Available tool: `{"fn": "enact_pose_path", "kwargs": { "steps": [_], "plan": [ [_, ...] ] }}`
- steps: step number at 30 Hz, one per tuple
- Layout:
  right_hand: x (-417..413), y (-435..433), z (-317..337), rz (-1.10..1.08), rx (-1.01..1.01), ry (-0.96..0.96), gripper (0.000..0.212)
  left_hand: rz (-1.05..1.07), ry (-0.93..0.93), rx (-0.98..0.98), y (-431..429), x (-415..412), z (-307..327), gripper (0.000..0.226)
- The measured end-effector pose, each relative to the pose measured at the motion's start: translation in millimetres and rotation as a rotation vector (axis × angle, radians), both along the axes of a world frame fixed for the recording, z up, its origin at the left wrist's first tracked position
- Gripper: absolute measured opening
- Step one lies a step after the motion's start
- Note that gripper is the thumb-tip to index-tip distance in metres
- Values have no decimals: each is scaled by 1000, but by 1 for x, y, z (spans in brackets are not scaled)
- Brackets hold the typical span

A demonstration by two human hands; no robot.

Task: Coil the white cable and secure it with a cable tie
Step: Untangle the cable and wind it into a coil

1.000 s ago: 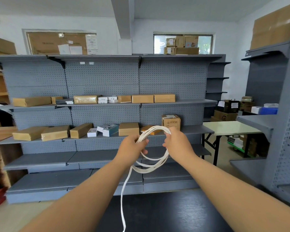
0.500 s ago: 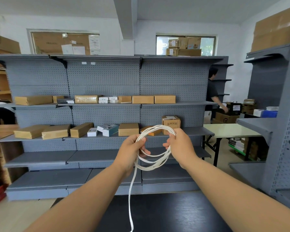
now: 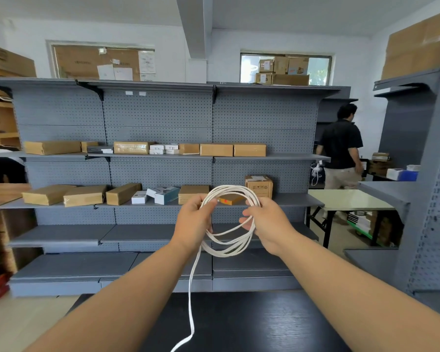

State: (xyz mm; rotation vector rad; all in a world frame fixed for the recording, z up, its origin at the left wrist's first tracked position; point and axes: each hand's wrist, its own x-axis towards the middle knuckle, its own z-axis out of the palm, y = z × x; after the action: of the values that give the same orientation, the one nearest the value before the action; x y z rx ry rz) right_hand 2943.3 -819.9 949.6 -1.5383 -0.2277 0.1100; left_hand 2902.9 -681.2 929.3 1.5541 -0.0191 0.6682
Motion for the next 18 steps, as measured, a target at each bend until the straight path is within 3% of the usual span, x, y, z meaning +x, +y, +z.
{"fn": "enact_pose_path", "kwargs": {
  "steps": [6,12,15,18],
  "plan": [
    [-3,-9,6,110,214,177,16,-210,110,-215,6,-3,-4,12],
    [-1,-6,2,123,230,166,20,-378,129,-286,17,-6,0,12],
    [-2,1,-1,134,254,138,20,-305,96,-326,12,-6,2,15],
    [-3,6,-3,163,218,101,20,-125,56,-197,12,-4,1,16]
  ]
}}
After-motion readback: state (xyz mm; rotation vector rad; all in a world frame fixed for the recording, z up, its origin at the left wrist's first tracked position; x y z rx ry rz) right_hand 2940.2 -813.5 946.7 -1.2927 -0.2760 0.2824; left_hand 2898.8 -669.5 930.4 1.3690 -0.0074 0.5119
